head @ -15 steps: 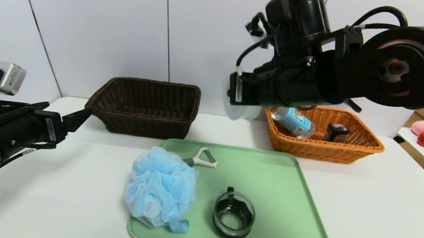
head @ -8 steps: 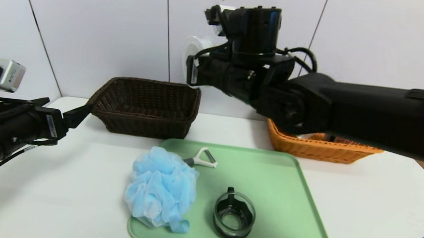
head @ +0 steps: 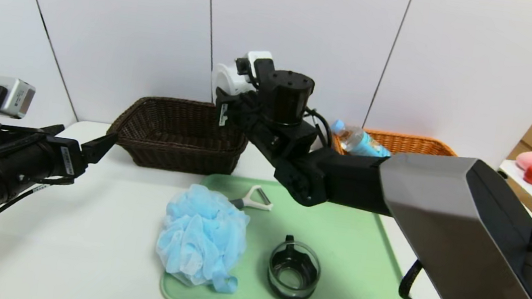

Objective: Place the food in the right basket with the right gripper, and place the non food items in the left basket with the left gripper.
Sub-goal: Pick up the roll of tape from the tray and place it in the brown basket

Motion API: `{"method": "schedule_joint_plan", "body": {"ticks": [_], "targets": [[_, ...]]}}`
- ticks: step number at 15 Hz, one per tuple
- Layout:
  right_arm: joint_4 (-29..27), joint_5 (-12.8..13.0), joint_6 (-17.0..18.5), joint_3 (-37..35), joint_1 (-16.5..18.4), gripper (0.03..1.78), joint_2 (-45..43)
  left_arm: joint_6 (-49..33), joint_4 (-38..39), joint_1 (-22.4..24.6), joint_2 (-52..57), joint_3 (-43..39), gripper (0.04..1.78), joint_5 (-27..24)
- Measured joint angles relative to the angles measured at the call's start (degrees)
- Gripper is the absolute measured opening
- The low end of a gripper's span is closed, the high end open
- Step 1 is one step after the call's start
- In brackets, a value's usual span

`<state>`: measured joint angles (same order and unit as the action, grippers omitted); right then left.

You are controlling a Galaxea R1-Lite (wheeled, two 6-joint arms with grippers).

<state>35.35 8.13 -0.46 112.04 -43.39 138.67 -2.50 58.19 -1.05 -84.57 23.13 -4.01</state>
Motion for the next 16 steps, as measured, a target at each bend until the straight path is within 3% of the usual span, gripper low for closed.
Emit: {"method": "schedule_joint_plan", "body": {"ticks": [16], "targets": [[0.7,-0.6,-1.6,0.0,-0.5,0.59,4.2,-0.5,0.0,0.0,-0.2,-0.2,1.69,0.1]]}}
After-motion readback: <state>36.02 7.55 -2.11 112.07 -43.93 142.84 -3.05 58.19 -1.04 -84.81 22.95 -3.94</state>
